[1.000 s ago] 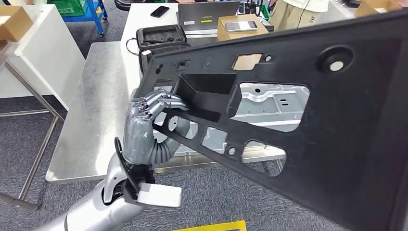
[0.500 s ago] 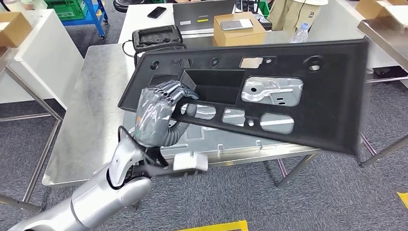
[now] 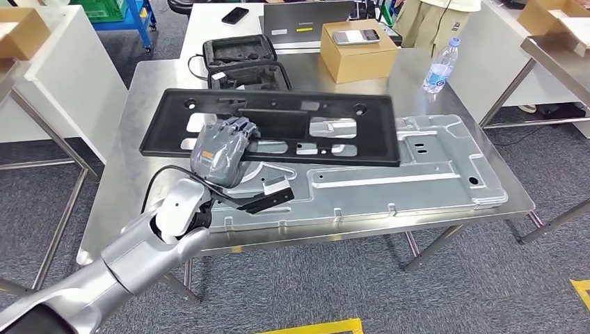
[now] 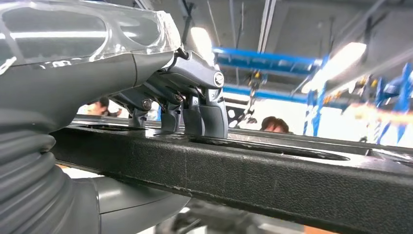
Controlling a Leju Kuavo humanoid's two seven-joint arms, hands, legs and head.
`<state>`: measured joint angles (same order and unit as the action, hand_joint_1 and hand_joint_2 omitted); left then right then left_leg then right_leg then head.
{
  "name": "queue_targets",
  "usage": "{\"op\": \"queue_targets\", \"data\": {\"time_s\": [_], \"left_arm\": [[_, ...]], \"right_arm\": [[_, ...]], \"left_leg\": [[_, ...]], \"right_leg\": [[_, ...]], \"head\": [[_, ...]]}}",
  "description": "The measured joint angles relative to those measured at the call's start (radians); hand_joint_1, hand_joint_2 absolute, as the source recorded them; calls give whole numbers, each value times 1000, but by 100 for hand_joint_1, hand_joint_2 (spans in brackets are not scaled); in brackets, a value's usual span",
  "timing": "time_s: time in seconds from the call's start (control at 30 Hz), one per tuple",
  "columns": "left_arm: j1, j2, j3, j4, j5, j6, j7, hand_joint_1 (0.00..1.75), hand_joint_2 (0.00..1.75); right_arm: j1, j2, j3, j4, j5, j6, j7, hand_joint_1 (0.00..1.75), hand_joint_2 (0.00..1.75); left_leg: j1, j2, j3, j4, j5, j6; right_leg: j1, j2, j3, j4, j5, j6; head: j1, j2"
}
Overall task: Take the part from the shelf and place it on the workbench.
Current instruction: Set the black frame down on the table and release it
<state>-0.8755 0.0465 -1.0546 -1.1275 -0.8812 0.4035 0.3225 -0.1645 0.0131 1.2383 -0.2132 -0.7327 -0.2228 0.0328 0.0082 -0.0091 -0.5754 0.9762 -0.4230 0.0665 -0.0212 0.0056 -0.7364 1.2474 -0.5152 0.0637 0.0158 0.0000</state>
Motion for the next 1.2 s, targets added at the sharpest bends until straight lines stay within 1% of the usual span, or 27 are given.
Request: {"op": "queue_targets", "data": {"time_s": [0.03,0.07,0.1,0.13,0.17,0.27,0.3,0.33,0.43,0.47,0.5,0.53,0.57,0.63,0.67,0.77,0.8,0.83,0.9,0.93,0.97,1.0,1.03,1.1,1.13,1.17,1.2], "left_arm": [[0,2,-2,18,6,-4,7,175,175],[-1,4,-3,36,16,-8,15,175,175],[-2,6,-2,51,24,-11,23,175,175],[-4,8,-1,67,31,-15,30,175,175],[-6,11,0,83,37,-18,36,175,175],[-7,18,1,124,52,-24,49,175,175],[-8,21,2,135,58,-27,55,175,175],[-8,24,3,148,68,-29,62,175,175],[0,34,5,189,98,-35,76,175,175],[7,37,5,203,105,-35,78,175,175],[13,40,5,216,108,-35,79,175,175],[18,43,6,228,109,-36,81,131,175],[20,46,6,238,109,-37,84,87,175],[20,49,8,253,110,-41,93,0,175],[20,50,10,258,111,-45,97,0,175],[24,51,15,271,118,-68,109,0,175],[24,51,16,275,120,-79,114,0,175],[24,51,17,278,124,-92,120,0,175],[23,48,19,285,156,-128,136,0,175],[25,45,20,290,188,-152,142,0,131],[27,42,23,297,226,-176,146,0,87],[30,38,27,304,264,-198,146,0,44],[31,33,33,311,302,-216,143,0,0],[30,26,47,323,354,-235,134,0,0],[28,23,52,327,372,-239,130,0,0],[27,22,56,331,386,-239,126,0,0],[27,21,60,335,397,-237,123,0,0]], "right_arm": [[0,0,0,0,0,0,0,0,0],[0,0,0,0,0,0,1,0,0],[-1,0,0,0,0,0,2,0,0],[-1,0,0,0,1,0,2,0,0],[-1,1,0,0,1,0,3,0,0],[0,2,0,0,1,0,5,0,0],[0,3,0,0,1,-1,5,0,0],[0,4,0,0,1,-1,5,0,0],[-1,7,0,0,3,-2,4,0,0],[0,9,0,0,4,-2,4,0,0],[0,10,0,0,5,-2,3,0,0],[1,11,0,0,6,-2,2,0,0],[1,11,0,0,7,-3,1,0,0],[0,11,0,0,8,-4,1,0,0],[-1,11,0,0,8,-4,1,0,0],[0,11,0,0,8,-4,1,0,0],[0,11,0,0,8,-4,1,0,0],[0,11,0,0,9,-3,1,0,0],[0,11,0,0,9,-2,3,0,0],[1,11,0,0,9,-1,4,0,0],[2,12,0,0,9,0,5,0,0],[3,12,0,0,9,1,5,0,0],[3,12,0,0,9,2,5,0,0],[2,11,0,0,9,2,5,0,0],[1,11,0,0,10,2,5,0,0],[0,11,0,0,11,1,5,0,0],[0,11,0,0,11,0,5,0,0]], "left_leg": [[0,-1,3,0,-1,0],[-1,-3,5,0,-3,0],[-3,-4,7,0,-5,-2],[-4,-5,7,0,-7,-5],[-5,-5,6,0,-8,-8],[-4,-5,4,1,-12,-22],[-4,-4,-3,16,-24,-27],[-3,-2,-20,52,-45,-32],[2,0,-121,251,-124,-43],[4,0,-146,293,-130,-46],[6,1,-153,297,-119,-49],[9,2,-140,258,-89,-52],[13,3,-112,187,-51,-55],[15,3,-54,60,-1,-56],[15,1,-39,30,7,-52],[10,-3,-36,25,6,-29],[10,-3,-35,24,7,-23],[11,-3,-34,24,8,-18],[9,-2,-32,23,7,-11],[6,-2,-32,23,7,-9],[3,-1,-32,24,6,-8],[-1,-2,-31,24,6,-7],[-4,-2,-29,24,5,-6],[-8,-4,-25,23,3,-4],[-10,-5,-24,23,2,-4],[-10,-5,-24,23,2,-5],[-10,-5,-25,22,2,-7]], "right_leg": [[0,0,22,-51,33,-3],[1,0,58,-128,72,-7],[3,0,93,-199,98,-11],[6,0,118,-251,114,-14],[9,1,130,-279,118,-17],[10,0,133,-289,116,-23],[7,-1,135,-292,117,-27],[4,-2,138,-296,118,-30],[2,-2,140,-297,118,-34],[1,-1,140,-297,117,-35],[1,-1,140,-296,117,-34],[-1,0,141,-295,115,-32],[-2,1,141,-291,113,-29],[1,1,139,-282,105,-17],[3,1,138,-279,103,-11],[2,0,140,-277,99,-4],[0,0,136,-265,89,-3],[-1,-1,124,-235,69,-1],[0,-2,70,-113,5,2],[1,-2,35,-40,-24,2],[2,-2,9,14,-40,0],[4,-2,0,28,-36,-4],[7,-2,11,4,-14,-10],[18,-1,79,-136,52,-31],[24,-2,111,-201,75,-39],[29,-3,133,-244,88,-45],[34,-4,141,-262,89,-48]], "head": [[0,0],[0,0],[0,0],[0,0],[0,0],[0,0],[-2,0],[-3,0],[-6,0],[-6,0],[-6,0],[-7,0],[-7,0],[-6,0],[-5,0],[-3,0],[-3,0],[-2,0],[-1,0],[-1,0],[-1,0],[-1,0],[-1,0],[-1,0],[-1,0],[-1,0],[-1,0]]}}
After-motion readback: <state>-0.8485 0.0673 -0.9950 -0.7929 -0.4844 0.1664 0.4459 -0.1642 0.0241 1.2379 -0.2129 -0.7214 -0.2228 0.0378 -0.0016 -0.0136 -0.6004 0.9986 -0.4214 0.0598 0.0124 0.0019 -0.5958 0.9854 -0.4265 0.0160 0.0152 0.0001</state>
